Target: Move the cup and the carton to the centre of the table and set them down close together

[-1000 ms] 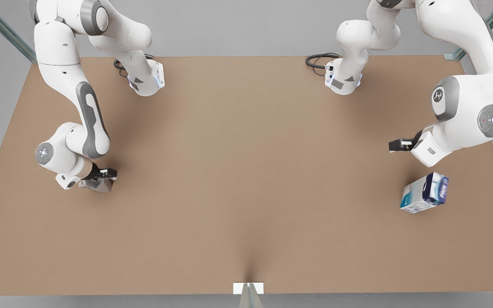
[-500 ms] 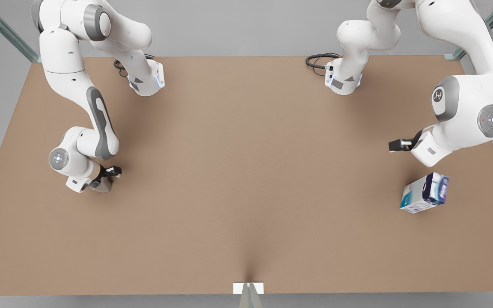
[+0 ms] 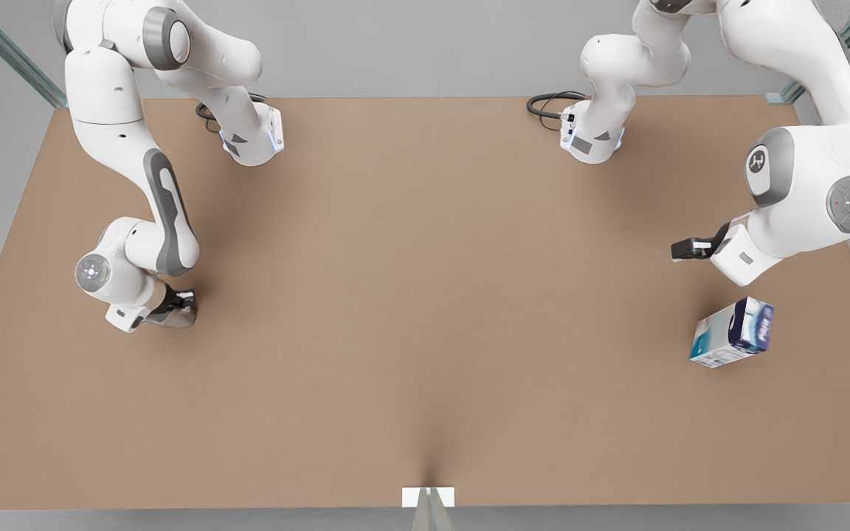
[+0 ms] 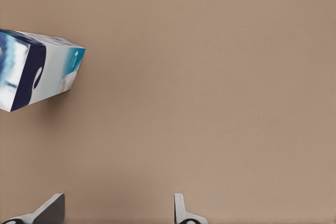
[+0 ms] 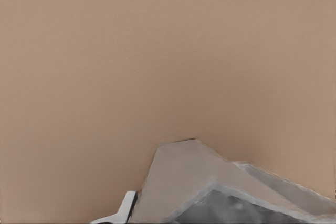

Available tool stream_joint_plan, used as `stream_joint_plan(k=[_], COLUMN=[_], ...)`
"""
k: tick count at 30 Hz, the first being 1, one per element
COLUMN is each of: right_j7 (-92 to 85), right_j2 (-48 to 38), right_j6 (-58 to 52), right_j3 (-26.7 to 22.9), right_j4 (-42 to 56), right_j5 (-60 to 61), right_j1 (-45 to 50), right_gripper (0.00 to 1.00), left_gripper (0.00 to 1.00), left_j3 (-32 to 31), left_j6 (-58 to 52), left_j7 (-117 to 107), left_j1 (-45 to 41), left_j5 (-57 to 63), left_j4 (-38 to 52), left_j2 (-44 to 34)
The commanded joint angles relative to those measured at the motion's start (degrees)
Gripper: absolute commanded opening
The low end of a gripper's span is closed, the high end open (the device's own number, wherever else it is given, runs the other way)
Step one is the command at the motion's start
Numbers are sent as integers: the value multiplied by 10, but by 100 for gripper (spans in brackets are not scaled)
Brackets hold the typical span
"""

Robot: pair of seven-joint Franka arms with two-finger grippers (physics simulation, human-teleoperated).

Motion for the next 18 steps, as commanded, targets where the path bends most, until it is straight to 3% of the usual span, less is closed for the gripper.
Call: stream_joint_plan(k=[1,10,14,18], right_j7=[1,67,170,365], right_j2=[0,-15,-15,2], right_j6=[0,-33,-80,-128], right_j3=[0,20,50,135], right_j4=[0,4,57,141], right_j5=[0,-1,-4,-45], right_j1=[-3,-8,1,1], right_gripper=[21,21,21,21], left_gripper=[100,100,100,100], left_j3=[-1,0,8,9], left_j6=[0,0,0,-1], left_j7=[0,1,2,1], left_j1=[-1,0,1,1], left_j5=[0,1,1,2], left_j4=[0,-1,0,1], left_j2=[0,-6,-8,-8])
